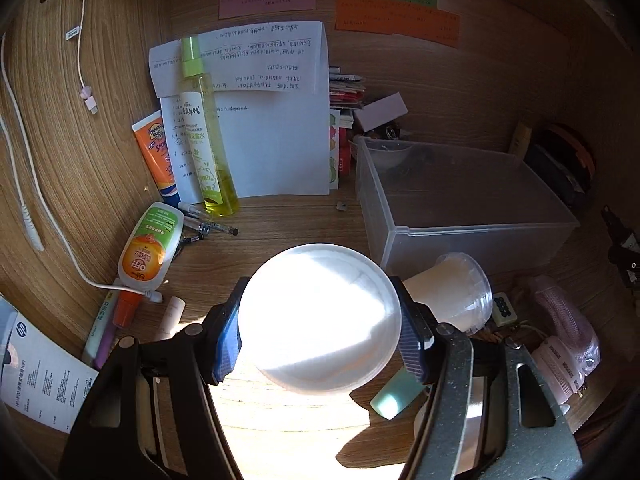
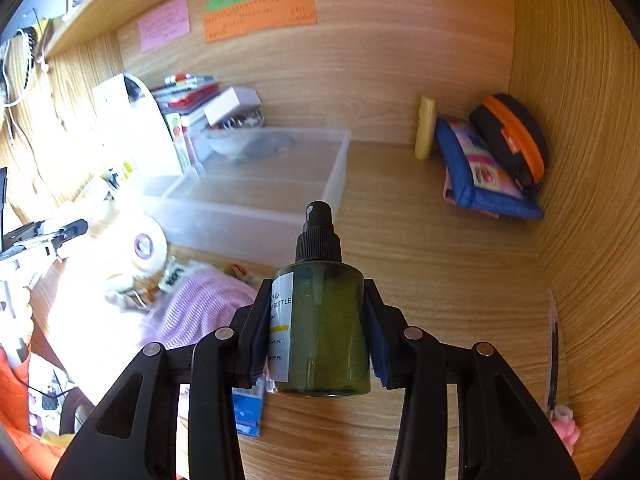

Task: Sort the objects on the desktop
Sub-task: 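Carry the lid and bottle into the clear box and release both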

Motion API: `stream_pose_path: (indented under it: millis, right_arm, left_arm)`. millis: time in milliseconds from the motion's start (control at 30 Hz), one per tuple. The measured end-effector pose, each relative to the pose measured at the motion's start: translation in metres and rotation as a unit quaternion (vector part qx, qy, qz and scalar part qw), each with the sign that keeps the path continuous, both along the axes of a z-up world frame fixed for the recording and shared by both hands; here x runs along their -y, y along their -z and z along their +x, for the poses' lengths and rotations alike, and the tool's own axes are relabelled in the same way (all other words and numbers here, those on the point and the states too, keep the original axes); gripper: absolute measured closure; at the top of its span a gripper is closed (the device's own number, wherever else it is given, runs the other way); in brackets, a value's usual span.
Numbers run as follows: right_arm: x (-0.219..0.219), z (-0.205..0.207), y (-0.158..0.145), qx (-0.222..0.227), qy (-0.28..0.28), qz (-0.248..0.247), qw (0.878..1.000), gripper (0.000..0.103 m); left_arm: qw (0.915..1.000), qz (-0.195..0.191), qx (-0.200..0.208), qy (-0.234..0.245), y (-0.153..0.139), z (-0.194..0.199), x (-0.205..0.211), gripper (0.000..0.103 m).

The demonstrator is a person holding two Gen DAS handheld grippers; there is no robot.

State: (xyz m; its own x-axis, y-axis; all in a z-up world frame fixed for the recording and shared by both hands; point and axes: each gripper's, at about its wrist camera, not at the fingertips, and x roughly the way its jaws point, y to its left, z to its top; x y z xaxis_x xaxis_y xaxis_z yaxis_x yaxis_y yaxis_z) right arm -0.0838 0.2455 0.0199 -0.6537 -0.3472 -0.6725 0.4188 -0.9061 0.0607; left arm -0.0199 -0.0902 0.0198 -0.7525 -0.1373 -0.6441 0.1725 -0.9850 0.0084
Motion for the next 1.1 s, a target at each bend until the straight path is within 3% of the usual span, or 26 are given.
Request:
stream_pose_path:
  millis: [333, 633, 900, 1100]
  right_arm:
    - [0.027, -0.006, -0.030, -0.035, -0.029, -0.030, 0.998, 0.065]
    - [0.051, -0.019, -0.037, -0.043, -0.057, -0.042, 0.997, 0.065]
    - [0.066, -0.047, -0.035, -0.033, -0.069, -0.035, 0.996, 0.065]
    - [0.079, -0.073, -0.024, -0.015, -0.072, -0.016, 0.997, 0.065]
  left_arm:
    - [0.9984, -0.001, -0.041, 0.039, -0.034, -0.016, -0.022, 0.038]
    - [0.9965, 0.009, -0.049, 0.066, -0.049, -0.041, -0.035, 0.038]
    - [0.9957, 0.008, -0.038, 0.084, -0.050, -0.072, -0.044, 0.038]
    - [0.9950, 0.018, -0.006, 0.098, -0.039, -0.105, -0.048, 0.038]
